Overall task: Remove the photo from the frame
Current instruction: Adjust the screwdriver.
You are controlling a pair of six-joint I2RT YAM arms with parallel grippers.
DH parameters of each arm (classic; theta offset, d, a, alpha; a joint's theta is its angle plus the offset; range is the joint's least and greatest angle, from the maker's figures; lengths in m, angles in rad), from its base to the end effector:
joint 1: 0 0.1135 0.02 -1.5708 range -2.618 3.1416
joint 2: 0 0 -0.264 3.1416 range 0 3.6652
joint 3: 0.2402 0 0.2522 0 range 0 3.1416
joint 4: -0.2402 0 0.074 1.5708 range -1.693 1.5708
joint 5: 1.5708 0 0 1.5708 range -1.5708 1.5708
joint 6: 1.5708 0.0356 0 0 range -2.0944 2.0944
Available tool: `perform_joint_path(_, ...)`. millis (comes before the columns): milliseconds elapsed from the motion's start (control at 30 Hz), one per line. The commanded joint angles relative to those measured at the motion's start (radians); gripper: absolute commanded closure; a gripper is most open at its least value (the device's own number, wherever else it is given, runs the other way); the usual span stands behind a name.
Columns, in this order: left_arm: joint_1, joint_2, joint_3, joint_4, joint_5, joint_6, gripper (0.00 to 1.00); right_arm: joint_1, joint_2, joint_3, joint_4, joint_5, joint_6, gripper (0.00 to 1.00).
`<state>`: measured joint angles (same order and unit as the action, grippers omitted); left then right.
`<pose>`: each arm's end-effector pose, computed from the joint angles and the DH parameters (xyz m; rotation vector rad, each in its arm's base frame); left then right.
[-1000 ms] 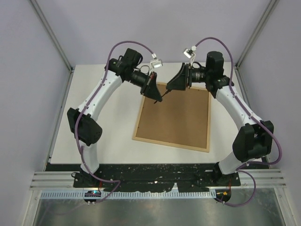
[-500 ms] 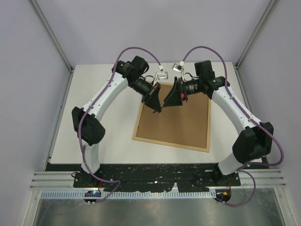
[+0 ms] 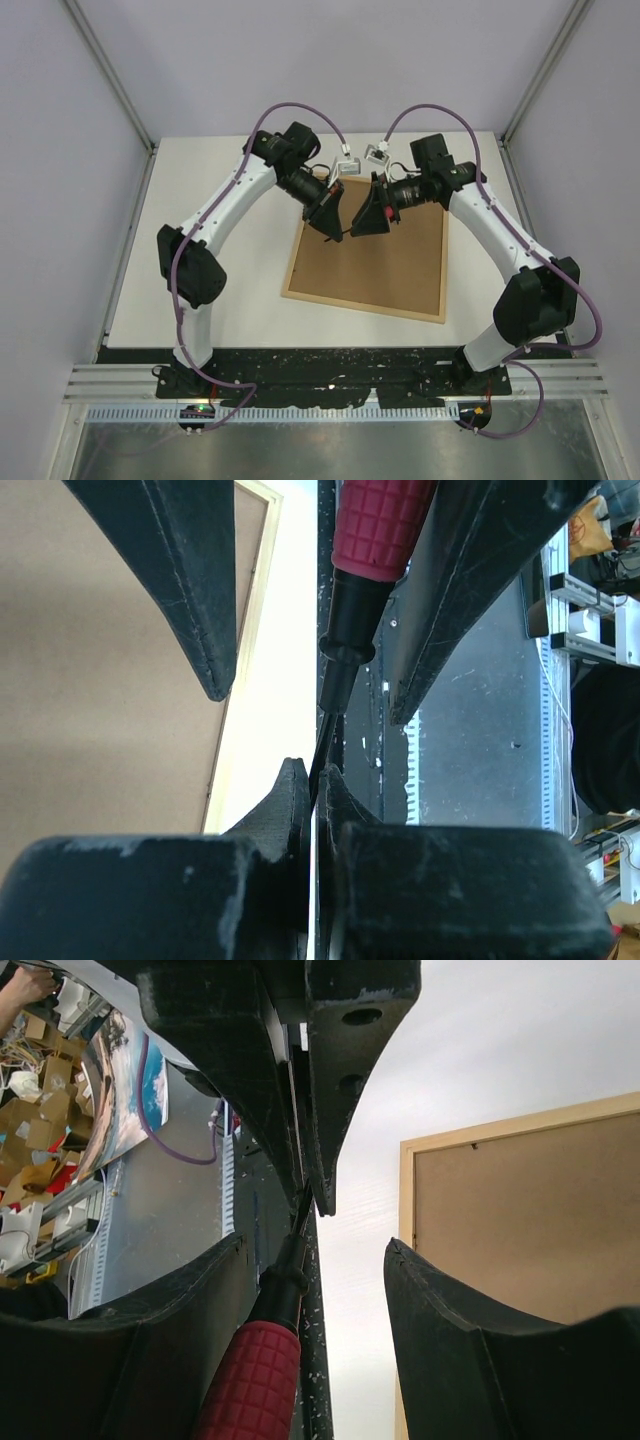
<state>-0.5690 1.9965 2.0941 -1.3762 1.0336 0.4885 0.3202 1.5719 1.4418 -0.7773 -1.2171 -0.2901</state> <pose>0.3150 -0.2378 0.3492 1.4605 2.0799 -1.4532 0.2971 0.1337 0.3372 -1.1128 1.8536 1.4756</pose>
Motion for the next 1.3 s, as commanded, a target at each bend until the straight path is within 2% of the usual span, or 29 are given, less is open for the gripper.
perform_joint_path(0,0.006,-0.001,0.030,-0.075,-0.010,-0.011,1.00,0.028,0.003,0.011,-0.068,0.056,-0.080,0.84)
perform_joint_path(33,0.004,-0.004,0.026,-0.073,-0.010,-0.013,1.00,0.026,0.010,0.018,-0.091,0.048,-0.093,0.68)
perform_joint_path(100,0.004,-0.010,0.015,-0.067,-0.010,-0.011,1.00,0.014,0.022,0.034,-0.143,-0.036,-0.130,0.46)
perform_joint_path(233,0.006,-0.019,-0.006,-0.066,-0.009,-0.008,1.00,-0.036,0.037,0.064,-0.189,-0.165,-0.142,0.34)
perform_joint_path(433,0.009,-0.038,-0.032,-0.057,-0.007,-0.007,1.00,-0.116,0.062,0.080,-0.189,-0.260,-0.112,0.28)
perform_joint_path(567,0.009,-0.039,-0.031,-0.053,-0.014,-0.010,1.00,-0.118,0.063,0.085,-0.177,-0.274,-0.101,0.27)
perform_joint_path(800,0.008,-0.036,-0.029,-0.018,-0.026,-0.051,1.00,-0.066,-0.019,-0.018,0.035,-0.105,0.043,0.27)
perform_joint_path(900,0.009,-0.036,-0.025,-0.012,-0.035,-0.062,1.00,-0.030,-0.024,-0.023,0.035,-0.058,0.039,0.29)
perform_joint_path(967,0.008,-0.034,-0.023,-0.015,-0.037,-0.065,1.00,-0.015,-0.024,-0.021,0.032,-0.027,0.032,0.33)
perform_joint_path(1133,0.009,-0.038,-0.025,-0.021,-0.043,-0.070,1.00,0.008,-0.027,-0.021,0.032,0.021,0.028,0.51)
perform_joint_path(1267,0.008,-0.039,-0.025,-0.018,-0.044,-0.074,1.00,0.037,-0.026,-0.021,0.023,0.036,0.009,0.71)
